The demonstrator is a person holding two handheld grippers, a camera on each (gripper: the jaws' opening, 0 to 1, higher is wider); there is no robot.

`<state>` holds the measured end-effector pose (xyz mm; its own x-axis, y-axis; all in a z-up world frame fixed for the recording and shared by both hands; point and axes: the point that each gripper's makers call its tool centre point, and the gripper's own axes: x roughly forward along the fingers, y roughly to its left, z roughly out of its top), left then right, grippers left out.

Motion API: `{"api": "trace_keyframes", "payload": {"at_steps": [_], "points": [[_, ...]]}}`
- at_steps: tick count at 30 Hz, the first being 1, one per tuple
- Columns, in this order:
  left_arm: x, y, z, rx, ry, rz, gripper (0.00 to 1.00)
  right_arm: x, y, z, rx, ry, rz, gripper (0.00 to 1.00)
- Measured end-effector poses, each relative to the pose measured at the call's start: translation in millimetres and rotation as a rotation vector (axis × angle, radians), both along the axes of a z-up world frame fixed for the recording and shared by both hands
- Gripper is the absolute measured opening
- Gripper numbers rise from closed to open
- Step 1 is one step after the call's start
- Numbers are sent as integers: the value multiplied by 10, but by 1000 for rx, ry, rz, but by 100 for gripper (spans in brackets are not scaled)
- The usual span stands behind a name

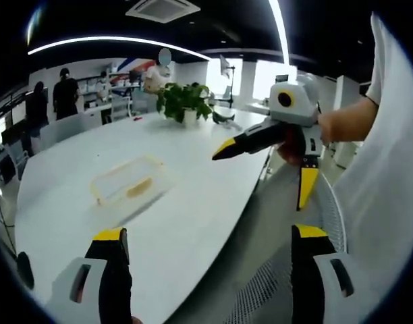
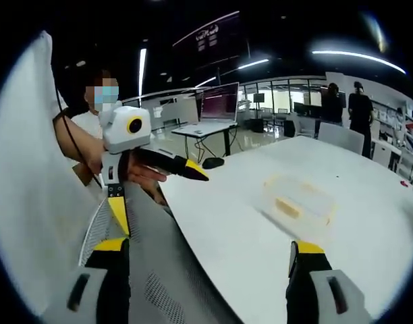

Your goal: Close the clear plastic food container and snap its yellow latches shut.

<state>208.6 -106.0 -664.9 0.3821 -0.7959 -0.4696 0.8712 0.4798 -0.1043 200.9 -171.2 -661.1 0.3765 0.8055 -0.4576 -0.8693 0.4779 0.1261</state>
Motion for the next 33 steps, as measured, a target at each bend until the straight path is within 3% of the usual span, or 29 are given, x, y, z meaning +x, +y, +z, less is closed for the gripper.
{"api": "trace_keyframes", "payload": {"at_steps": [33], "points": [[-15, -11, -26, 34, -26, -13, 99, -13, -3, -43, -31, -8, 8, 99]]}}
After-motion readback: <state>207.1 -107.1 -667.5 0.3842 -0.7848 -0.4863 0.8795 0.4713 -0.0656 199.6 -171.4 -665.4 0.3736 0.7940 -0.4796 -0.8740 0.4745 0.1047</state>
